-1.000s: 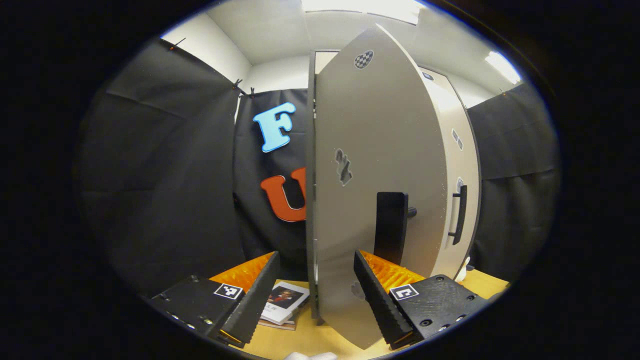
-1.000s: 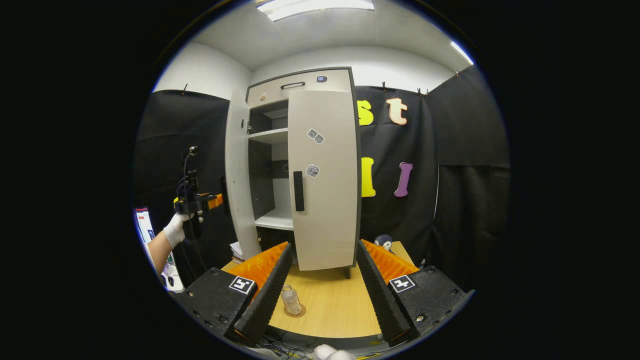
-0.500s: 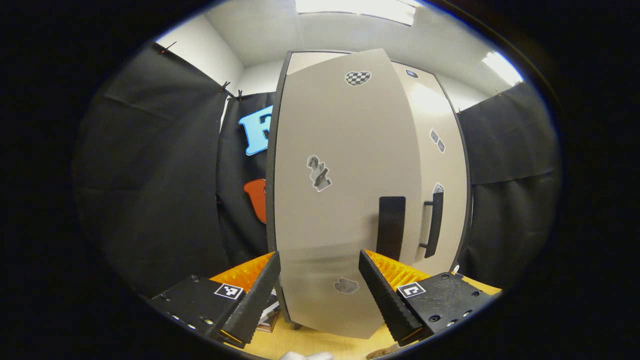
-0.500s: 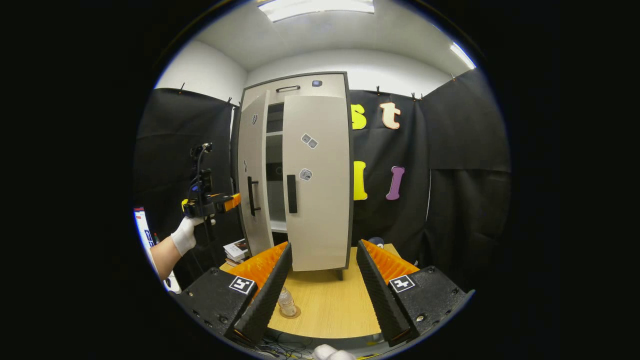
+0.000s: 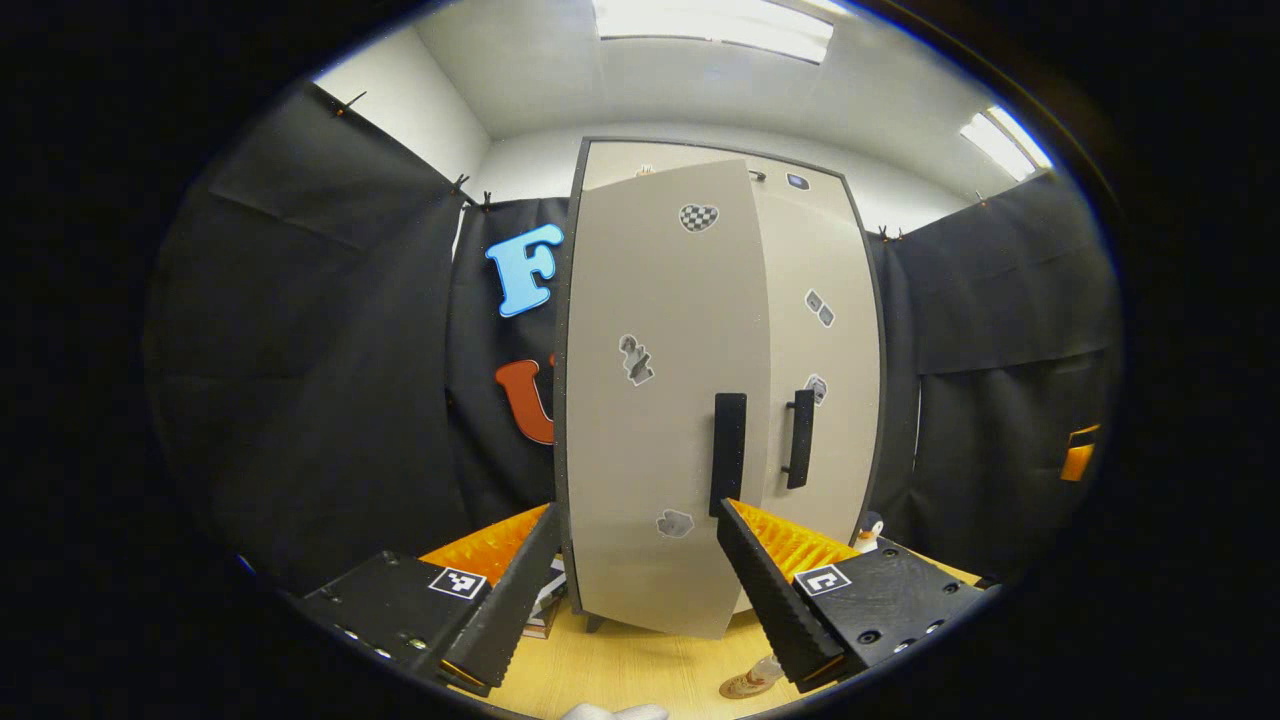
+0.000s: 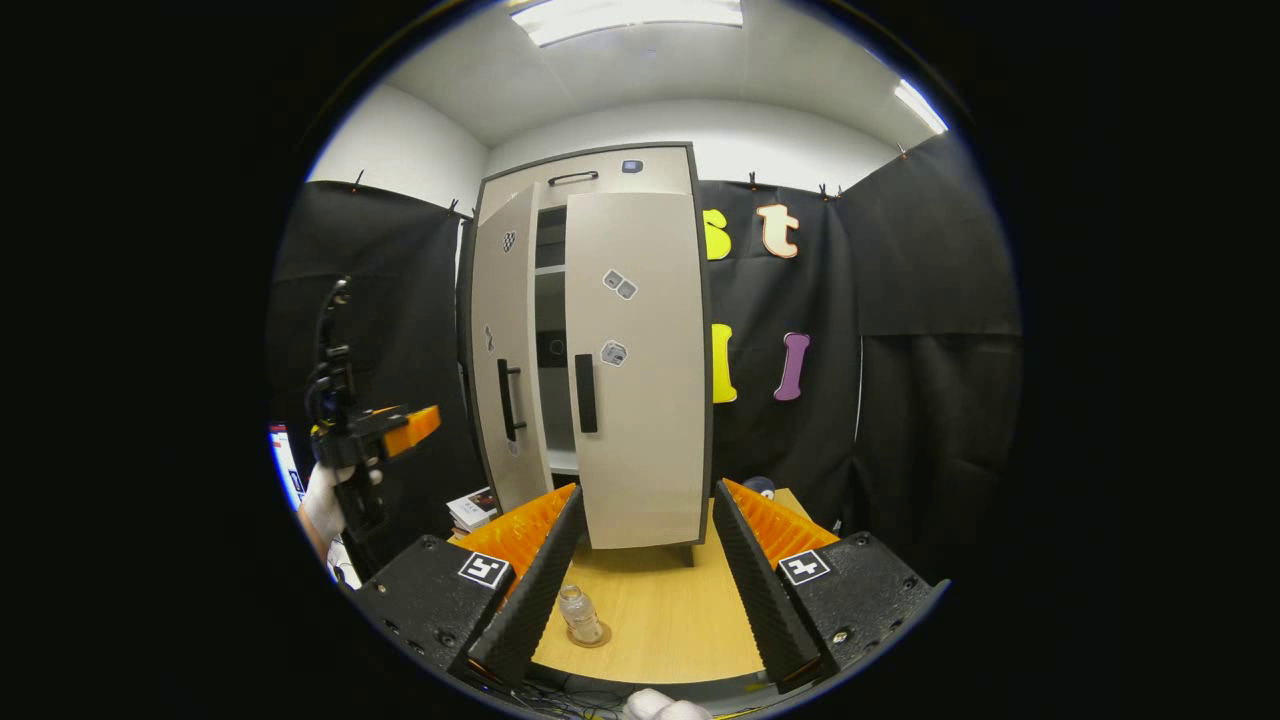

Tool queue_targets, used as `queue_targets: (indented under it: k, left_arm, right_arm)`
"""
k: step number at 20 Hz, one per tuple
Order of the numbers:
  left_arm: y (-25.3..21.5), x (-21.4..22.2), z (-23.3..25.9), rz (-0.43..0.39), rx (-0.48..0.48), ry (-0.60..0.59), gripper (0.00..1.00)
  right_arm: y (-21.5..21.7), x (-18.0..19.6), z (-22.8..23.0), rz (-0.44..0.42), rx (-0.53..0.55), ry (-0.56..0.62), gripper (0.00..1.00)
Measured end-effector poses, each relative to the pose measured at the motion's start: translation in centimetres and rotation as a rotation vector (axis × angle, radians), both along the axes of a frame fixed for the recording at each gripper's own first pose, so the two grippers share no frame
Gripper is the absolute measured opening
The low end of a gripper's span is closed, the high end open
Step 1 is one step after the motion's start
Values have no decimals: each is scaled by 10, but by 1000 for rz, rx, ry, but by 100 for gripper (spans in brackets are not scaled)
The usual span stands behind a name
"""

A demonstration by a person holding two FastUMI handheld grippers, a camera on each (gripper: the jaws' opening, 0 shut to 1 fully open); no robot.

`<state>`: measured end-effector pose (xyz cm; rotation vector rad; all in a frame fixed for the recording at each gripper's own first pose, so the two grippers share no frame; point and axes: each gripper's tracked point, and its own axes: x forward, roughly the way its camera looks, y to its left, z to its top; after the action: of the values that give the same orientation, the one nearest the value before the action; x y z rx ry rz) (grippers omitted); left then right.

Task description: Grasp the bottle in the cabinet with the left hand and place it on the coaster, then close the right door with the right hand and the left door with the left hand.

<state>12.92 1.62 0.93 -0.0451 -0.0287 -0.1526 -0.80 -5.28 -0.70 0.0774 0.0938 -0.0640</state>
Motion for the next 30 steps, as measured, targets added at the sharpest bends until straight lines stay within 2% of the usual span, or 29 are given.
queue_targets:
  k: [6,10,13,14,23,29,30]
  left_arm:
    - [37,-72,-5,85,-23,15,96]
    - [56,-106,-20,138,30,45,99]
    - [47,-120,-32,139,38,81,94]
    - [43,-123,-36,135,32,91,96]
    - [23,-110,-36,106,25,91,96]
    - [26,-111,-39,132,-1,103,96]
    - [27,-111,-39,135,-1,102,94]
  right_arm:
    - [13,6,3,5,-29,-36,80]
    - [13,7,6,-28,-18,-73,80]
    - [12,4,-1,-42,-26,-72,80]
    - [11,4,-3,-45,-32,-67,80]
    - [8,1,-9,-76,-53,-50,80]
    - [18,9,-3,-39,-70,-60,80]
    - [18,11,1,-39,-74,-69,80]
